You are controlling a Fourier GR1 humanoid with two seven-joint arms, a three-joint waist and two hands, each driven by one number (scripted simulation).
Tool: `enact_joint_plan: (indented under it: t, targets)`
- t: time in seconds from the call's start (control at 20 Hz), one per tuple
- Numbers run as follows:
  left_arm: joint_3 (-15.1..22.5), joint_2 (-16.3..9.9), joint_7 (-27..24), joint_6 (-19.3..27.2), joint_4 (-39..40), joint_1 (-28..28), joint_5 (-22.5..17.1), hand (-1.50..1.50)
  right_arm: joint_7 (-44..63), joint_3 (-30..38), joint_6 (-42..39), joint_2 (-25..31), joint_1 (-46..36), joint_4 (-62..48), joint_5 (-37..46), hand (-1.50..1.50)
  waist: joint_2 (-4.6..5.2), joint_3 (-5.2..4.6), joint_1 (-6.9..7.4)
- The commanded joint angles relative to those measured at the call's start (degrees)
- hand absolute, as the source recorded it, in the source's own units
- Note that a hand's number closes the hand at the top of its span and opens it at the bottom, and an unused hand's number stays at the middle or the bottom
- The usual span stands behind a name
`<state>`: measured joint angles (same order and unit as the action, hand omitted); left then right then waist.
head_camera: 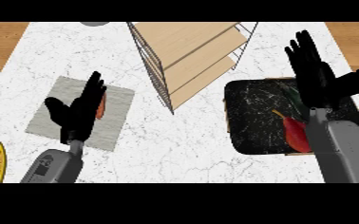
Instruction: Pick the eggplant from the tray and place it in the tiered shelf
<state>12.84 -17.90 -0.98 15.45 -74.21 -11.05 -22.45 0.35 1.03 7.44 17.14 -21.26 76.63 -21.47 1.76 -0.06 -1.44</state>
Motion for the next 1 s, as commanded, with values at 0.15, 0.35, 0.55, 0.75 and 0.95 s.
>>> enact_joint_plan:
  t: [0.15,0.35,0.55,0.75,0.95]
  targets:
    - [3.1,-5.8,0.1,-3.4,1.0,1.5,5.0,0.00,9.5,2.8,-2.4,21.3,4.2,-9.6,9.9,-1.50,-1.12,-0.04,1.07]
    - [6.5,-5.0,-0.3,-4.2,1.1,2.7,7.1,0.00,14.9,-1.4,0.3,34.6,10.2,-18.0,24.4,1.50,0.24,-0.34,0.85]
    - [9.1,-6.3,0.0,-6.1,-3.3,7.3,9.0,0.00,5.7,8.0,-5.8,26.8,2.7,-32.4,12.1,-1.50,-1.38,0.27,3.16]
    - [8.2,-4.9,0.1,-6.7,0.1,5.5,9.7,0.00,0.2,6.0,-16.5,26.9,-2.2,-35.1,12.2,-1.50,-1.43,0.16,2.52]
    - [8.3,-4.5,2.0,-5.7,-3.0,6.8,10.7,0.00,5.6,3.7,-24.6,29.7,-5.2,-30.8,12.3,-1.50,-1.71,0.09,2.16]
